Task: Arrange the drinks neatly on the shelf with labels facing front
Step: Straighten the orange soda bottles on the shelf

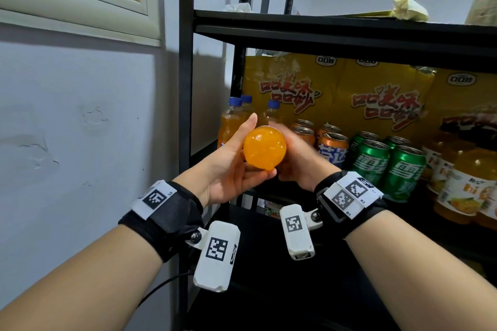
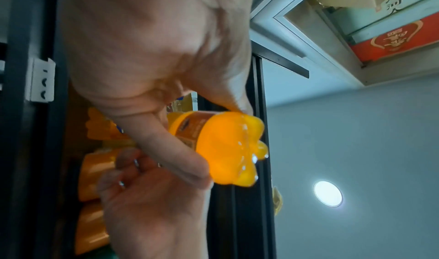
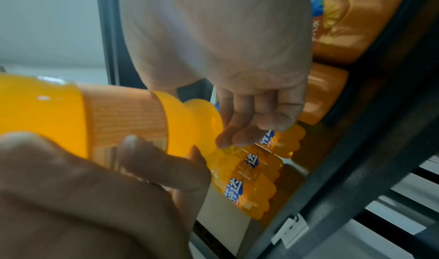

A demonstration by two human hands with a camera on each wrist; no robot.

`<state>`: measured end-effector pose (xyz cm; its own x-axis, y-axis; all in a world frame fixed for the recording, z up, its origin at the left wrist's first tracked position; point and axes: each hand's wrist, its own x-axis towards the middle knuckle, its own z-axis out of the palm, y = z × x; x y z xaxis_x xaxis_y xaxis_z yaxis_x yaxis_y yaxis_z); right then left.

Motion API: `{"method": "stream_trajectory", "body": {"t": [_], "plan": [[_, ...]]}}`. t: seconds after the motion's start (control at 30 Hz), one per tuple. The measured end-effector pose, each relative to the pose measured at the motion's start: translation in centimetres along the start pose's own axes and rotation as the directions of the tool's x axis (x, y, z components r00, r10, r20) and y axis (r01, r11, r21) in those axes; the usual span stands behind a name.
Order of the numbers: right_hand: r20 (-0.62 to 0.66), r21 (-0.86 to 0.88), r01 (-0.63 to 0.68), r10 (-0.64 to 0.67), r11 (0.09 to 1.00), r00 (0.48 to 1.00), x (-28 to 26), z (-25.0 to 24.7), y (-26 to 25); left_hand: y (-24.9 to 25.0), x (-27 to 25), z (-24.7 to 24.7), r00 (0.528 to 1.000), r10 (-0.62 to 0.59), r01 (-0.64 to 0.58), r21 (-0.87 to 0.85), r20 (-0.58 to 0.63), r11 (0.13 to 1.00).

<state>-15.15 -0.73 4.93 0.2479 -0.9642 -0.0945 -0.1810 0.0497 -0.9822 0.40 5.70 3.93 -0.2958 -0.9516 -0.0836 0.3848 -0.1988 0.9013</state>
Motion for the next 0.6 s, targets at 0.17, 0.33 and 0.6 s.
{"method": "stream_trajectory", "body": {"t": [0.17,0.33,0.6], "plan": [[0.050,-0.073,-0.046,0.050,0.996,0.997,-0.1,0.1,0.3,0.0,0.6,0.0,0.996,-0.013,0.014,0.010,-0.093,1.000],[0.089,-0.024,-0.036,0.038,0.999,0.995,0.2,-0.3,0.1,-0.5,0.9,-1.1,0.993,0.040,-0.016,0.205,-0.112,0.979],[0.007,-0.018,0.299,-0.298,0.954,0.954,-0.8,-0.4,-0.9,-1.8,1.7,-2.6,0.958,0.285,-0.275,0.355,0.025,0.893]]}}
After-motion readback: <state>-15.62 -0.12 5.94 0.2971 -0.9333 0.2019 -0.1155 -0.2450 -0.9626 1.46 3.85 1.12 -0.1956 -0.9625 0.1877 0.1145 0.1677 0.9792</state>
